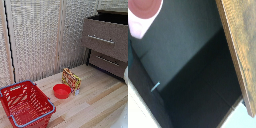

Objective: Compassionately, move the pinch receptors towards pink recepticle. Embrace the recepticle delicately and rise accordingly. Progress forward guided by applied tension and move towards the highest section of the storage unit. Place the recepticle delicately and shut the storage unit.

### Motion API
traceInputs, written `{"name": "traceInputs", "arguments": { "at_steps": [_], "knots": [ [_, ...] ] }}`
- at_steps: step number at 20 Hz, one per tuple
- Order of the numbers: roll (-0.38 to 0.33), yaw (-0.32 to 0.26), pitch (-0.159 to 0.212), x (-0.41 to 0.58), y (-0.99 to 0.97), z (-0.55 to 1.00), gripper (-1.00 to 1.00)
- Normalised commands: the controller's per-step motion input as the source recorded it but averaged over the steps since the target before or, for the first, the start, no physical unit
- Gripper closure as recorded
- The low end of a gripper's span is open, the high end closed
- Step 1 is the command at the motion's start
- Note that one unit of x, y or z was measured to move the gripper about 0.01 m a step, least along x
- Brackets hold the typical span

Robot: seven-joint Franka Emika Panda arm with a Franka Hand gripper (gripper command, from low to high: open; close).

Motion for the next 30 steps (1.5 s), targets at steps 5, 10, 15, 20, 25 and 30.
{"name": "traceInputs", "arguments": {
  "at_steps": [5,10,15,20,25,30],
  "knots": [
    [-0.347,0.023,0.129,0.000,0.53,-0.39,-1.00],
    [-0.364,0.030,0.100,0.000,0.49,-0.39,-1.00],
    [-0.372,0.058,0.108,0.000,0.39,-0.34,-1.00],
    [-0.374,0.069,0.128,0.000,0.33,-0.27,-1.00],
    [-0.342,0.080,0.146,0.000,0.37,-0.35,-1.00],
    [-0.315,0.089,0.129,0.030,0.39,-0.46,-1.00]
  ]
}}
